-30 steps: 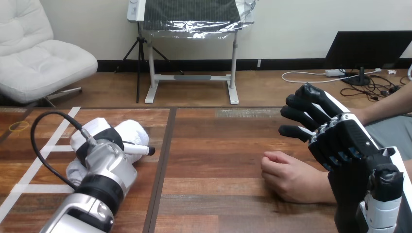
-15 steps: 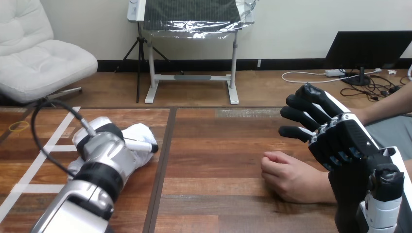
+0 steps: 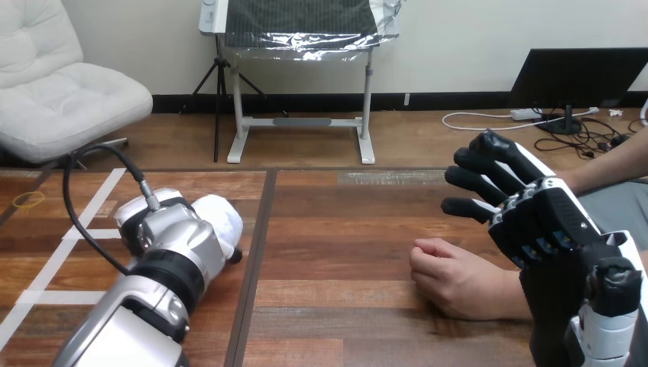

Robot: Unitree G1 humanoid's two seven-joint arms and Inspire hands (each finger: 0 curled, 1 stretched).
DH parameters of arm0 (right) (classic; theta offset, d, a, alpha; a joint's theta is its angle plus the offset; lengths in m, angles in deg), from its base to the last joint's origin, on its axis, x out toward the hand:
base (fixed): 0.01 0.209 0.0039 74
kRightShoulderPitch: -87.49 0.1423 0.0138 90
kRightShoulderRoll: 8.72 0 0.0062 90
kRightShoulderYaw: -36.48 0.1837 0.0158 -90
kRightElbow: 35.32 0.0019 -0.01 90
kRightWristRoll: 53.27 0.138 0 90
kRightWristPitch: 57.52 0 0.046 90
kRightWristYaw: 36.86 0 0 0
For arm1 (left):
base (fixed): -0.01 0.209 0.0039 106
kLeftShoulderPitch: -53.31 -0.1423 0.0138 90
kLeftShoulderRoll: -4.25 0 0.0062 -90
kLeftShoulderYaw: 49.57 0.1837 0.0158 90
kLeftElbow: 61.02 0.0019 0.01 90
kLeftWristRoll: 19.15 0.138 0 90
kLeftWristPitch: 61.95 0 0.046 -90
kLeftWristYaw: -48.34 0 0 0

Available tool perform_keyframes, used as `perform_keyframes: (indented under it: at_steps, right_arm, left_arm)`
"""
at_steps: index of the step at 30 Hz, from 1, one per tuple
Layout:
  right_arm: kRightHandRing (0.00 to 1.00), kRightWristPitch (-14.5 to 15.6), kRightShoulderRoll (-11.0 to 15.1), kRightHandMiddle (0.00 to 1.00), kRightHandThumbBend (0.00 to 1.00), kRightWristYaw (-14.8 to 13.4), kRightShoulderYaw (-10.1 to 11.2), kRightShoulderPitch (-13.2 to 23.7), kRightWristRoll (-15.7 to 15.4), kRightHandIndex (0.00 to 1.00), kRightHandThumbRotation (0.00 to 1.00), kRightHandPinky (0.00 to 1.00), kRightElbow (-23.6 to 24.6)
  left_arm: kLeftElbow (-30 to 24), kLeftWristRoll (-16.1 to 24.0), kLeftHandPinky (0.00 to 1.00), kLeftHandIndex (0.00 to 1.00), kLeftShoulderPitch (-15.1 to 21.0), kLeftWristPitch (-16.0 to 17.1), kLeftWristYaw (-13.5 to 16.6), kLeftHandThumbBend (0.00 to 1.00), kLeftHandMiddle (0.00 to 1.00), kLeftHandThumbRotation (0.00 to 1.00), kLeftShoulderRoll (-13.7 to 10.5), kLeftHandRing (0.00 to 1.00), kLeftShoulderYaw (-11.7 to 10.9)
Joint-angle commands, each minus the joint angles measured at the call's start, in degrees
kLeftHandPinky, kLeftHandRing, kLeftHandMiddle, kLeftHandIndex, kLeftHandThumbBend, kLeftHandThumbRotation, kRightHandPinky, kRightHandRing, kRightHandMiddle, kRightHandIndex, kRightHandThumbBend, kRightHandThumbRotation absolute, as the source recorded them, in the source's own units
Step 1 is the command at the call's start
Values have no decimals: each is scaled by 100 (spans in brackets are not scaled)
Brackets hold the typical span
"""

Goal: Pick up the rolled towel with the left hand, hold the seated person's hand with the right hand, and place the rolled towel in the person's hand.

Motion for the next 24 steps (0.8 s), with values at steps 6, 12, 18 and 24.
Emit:
perform_keyframes:
  at_steps: [6,12,18,24]
  right_arm:
    - [83,-210,-18,84,77,3,105,228,52,85,100,73,202]
    - [82,-233,-30,84,77,-10,124,228,57,85,100,73,196]
    - [82,-216,-6,84,77,15,133,217,116,85,100,72,204]
    - [82,-217,-5,85,78,27,141,224,152,85,100,73,197]
  left_arm:
    - [-165,-85,13,63,79,111,961,78,36,5,44,23,-213]
    - [-182,-164,9,64,-25,219,1389,68,28,1,63,16,-322]
    - [-137,-208,10,63,-99,372,1581,63,32,0,46,18,-308]
    - [-184,-234,12,61,-175,480,1671,65,34,0,23,20,-321]
